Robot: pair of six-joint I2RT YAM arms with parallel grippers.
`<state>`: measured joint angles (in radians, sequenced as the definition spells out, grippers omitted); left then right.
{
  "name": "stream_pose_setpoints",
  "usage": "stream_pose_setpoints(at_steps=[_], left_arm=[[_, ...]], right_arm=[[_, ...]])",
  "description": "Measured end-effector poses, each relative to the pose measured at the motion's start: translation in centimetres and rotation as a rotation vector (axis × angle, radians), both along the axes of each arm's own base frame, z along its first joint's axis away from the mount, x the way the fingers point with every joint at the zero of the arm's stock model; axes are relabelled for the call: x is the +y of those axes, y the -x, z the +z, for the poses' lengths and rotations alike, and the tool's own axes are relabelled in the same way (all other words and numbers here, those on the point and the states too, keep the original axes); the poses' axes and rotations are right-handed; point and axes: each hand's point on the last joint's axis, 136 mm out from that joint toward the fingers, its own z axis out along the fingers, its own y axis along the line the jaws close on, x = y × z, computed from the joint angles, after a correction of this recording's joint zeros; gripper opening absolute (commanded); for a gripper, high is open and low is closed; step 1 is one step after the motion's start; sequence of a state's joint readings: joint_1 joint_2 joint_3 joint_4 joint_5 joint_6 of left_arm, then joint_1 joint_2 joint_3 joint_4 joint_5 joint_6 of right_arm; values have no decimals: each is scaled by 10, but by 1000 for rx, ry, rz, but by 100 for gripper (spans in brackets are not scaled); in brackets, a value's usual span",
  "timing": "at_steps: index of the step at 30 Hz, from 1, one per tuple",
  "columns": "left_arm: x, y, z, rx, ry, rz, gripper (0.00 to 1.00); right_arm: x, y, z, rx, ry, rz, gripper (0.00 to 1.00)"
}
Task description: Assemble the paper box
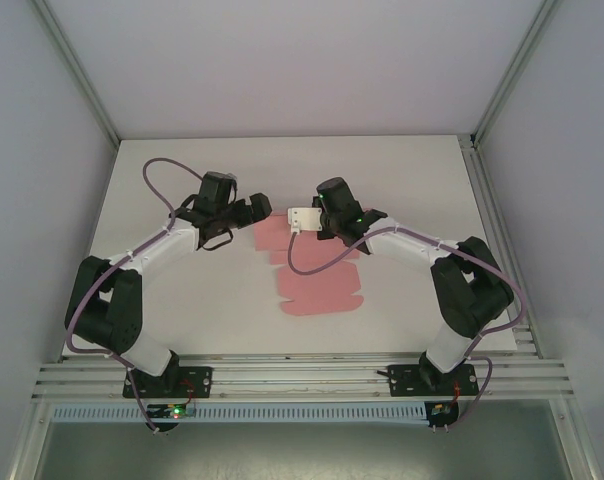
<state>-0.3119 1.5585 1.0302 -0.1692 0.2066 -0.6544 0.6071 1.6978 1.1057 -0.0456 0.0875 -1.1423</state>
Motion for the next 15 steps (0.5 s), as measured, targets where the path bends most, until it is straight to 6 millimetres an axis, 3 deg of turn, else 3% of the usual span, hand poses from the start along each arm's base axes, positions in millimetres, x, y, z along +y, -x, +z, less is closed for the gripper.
stream_pose_setpoints(at_steps=[3,7,11,15], left_arm=[[-1,1,6,-29,-19,-35,100],[-12,11,39,-150,-78,-231,100],[-28,21,72,-303,-144,-480,81],[-43,39,70,-350,-153,-690,68]], right_arm=[[0,3,-3,25,-11,0,0],[-1,10,-6,97,-21,10,0],[-1,15,-2,159,-47,34,0],[-3,23,3,240,-82,59,0]])
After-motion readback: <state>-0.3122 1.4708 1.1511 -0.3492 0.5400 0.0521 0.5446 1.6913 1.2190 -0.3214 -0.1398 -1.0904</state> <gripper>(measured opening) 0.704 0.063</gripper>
